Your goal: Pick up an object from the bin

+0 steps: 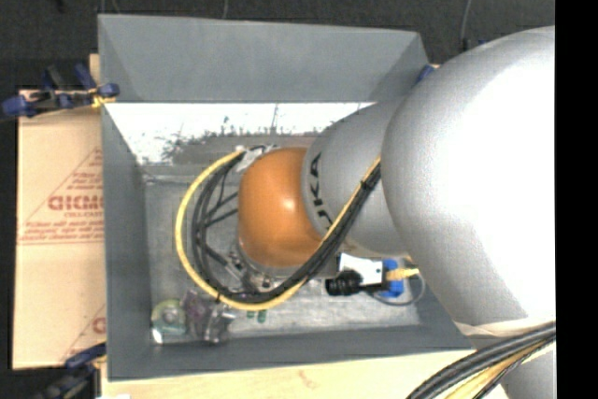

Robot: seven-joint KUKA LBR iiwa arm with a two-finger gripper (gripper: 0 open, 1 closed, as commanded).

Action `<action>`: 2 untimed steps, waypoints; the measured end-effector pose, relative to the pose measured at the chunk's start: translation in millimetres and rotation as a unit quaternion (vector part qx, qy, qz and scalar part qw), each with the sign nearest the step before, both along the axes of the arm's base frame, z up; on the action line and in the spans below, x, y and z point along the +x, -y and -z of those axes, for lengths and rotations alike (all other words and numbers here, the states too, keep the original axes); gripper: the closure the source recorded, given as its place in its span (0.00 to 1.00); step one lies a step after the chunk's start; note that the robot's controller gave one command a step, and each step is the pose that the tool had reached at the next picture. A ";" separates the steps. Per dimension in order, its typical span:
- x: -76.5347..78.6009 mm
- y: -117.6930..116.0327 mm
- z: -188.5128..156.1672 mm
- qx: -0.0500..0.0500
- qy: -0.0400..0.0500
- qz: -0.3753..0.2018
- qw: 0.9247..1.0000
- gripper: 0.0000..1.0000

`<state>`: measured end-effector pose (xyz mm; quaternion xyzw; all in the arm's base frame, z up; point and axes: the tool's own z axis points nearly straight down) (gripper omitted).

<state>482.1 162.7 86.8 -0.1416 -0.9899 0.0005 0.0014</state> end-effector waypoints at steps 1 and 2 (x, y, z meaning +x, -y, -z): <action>0.2 -1.1 -0.7 0.001 0.001 0.002 1.000 1.00; 10.7 -10.7 -127.6 0.003 0.006 0.022 1.000 1.00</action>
Offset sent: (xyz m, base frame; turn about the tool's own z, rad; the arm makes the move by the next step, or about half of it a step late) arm 0.0000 0.0000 0.0000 0.0000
